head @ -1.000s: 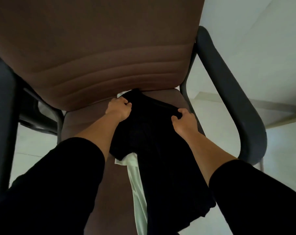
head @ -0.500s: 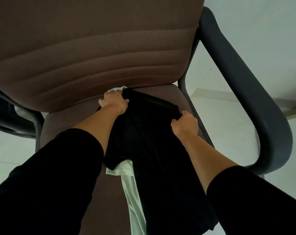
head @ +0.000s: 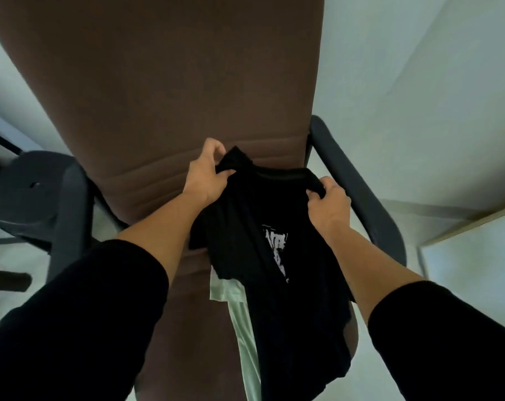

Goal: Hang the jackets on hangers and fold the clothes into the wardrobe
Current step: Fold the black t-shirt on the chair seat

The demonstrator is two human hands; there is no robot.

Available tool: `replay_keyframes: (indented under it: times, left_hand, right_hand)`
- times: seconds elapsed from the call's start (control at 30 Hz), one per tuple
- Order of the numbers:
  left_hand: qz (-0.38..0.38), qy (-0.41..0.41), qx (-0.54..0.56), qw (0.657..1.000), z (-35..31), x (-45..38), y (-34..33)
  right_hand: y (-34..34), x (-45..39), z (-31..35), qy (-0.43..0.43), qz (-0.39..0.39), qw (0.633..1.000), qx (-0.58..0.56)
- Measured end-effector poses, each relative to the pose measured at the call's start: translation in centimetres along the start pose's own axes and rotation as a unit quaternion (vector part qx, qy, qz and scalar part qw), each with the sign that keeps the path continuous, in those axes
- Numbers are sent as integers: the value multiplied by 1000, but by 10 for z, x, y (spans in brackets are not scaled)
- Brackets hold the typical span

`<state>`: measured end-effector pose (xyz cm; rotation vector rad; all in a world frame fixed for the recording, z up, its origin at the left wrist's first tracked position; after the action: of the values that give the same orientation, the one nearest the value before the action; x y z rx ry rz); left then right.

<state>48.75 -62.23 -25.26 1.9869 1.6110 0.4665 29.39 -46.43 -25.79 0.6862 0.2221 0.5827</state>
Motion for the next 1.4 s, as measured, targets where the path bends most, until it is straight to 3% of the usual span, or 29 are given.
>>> replay_keyframes:
  times: [0.13,0.2,0.43,0.63,0.87,0.97,1.13,1.3,1.4]
  left_hand:
    - [17,-130,-13,991,-91,20,60]
    - [-3,-156,-42,987,-131,25,100]
    - [-103,-195,-103,970,-245,59,246]
    - [-236,-200,-111,944,-304,129,338]
    - [-230,-197,-214,929,-335,186,396]
    - [-202,-181,-268,924,-333,197,412]
    - [-197,-187,-291,917,-327,207,429]
    - [-186,-145,-205,950,-312,216,437]
    - [-155,-102,-80,979,-308,216,434]
  right_hand:
    - [82,10,75,73,-19,994,-81]
    - [125,17,108,105,-26,989,-99]
    - [247,63,223,256,-36,957,-129]
    - [314,120,277,373,-36,920,-112]
    - [358,173,314,466,-53,883,12]
    - [364,190,325,463,-42,884,40]
    - [365,197,331,394,-38,918,9]
    - [360,218,340,330,-51,942,9]
    - [360,223,339,219,-41,973,-65]
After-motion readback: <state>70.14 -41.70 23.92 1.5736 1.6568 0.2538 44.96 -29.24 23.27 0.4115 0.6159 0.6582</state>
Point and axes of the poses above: each hand's wrist, its own x-axis away from the middle knuckle, its own y-axis out of the back of the hand, z = x × y, the point moved 7 cm from there along -x, towards the middle knuckle, and after that the axes turned 12 degrees about -z, right-handed, at the moved point
